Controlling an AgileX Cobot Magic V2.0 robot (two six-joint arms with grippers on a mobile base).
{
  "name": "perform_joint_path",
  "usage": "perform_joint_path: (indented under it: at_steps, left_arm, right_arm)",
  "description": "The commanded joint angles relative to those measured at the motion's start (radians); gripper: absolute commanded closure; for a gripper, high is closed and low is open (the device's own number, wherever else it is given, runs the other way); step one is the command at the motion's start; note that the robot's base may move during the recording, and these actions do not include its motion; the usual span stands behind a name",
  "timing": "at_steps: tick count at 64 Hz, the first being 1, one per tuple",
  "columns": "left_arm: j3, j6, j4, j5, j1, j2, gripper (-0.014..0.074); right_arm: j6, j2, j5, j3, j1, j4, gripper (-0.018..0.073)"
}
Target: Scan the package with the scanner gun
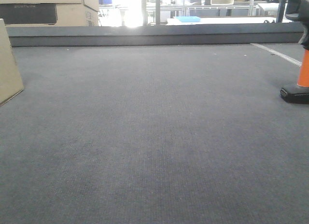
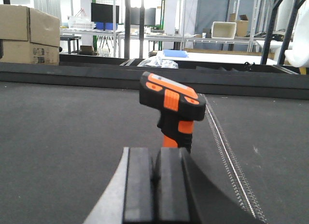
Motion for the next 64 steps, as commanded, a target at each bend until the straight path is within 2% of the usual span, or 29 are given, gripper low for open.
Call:
perform_joint_path:
  at_steps: [1,12,64]
  left_arm:
    - [0.0,0.001,0.001,-0.017,0.002,-0.005,0.0707]
    - [0.0,0.001,0.001,-0.017,0.002,-0.005,0.0707]
    - [0.0,0.001,0.001,-0.017,0.002,-0.005,0.0707]
  right_arm:
    - [-0.011,-0.029,-0.065,0.044,0.003,0.003,0.072]
    - [0.014,-0.072,0.009,0.044,0.003,-0.011,0.072]
    - [0.014,-0.072,-0.005,0.044,0.003,-0.033,0.072]
